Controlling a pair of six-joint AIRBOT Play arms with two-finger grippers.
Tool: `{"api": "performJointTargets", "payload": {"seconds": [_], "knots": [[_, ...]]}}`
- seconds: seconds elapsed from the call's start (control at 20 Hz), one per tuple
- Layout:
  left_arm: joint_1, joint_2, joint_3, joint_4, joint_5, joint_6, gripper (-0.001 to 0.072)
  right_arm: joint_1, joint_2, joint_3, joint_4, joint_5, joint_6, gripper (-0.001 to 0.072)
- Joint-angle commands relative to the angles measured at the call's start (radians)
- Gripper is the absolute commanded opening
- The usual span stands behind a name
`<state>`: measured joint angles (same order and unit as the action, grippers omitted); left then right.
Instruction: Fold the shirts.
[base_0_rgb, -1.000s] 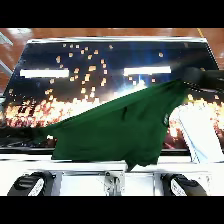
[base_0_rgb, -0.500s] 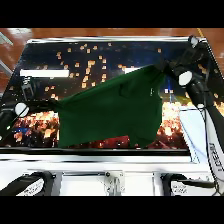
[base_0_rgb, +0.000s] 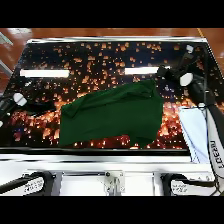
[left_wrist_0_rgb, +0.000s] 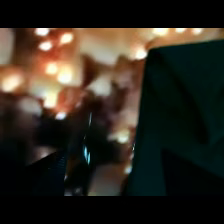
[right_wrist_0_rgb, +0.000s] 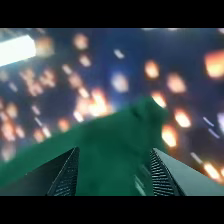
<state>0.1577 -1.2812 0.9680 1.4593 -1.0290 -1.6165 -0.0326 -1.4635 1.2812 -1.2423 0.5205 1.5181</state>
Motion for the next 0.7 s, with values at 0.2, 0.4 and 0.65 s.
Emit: {"api": "performJointTargets", "payload": {"seconds": [0.2, 0.4, 0.65], "knots": [[0.306, 0.051, -0.249, -0.335, -0.36, 0.256, 0.0708, -0.289, 0.043, -0.069, 0.093, 0.776, -0.216, 0.0555], [0.313, 0.047, -0.387, -0.441, -0.23, 0.273, 0.0708, -0.329, 0.041, -0.15, 0.18, 0.787, -0.241, 0.0555], [0.285, 0.021, -0.455, -0.489, -0.152, 0.299, 0.0707, -0.325, 0.041, -0.155, 0.201, 0.726, -0.24, 0.0555]]}}
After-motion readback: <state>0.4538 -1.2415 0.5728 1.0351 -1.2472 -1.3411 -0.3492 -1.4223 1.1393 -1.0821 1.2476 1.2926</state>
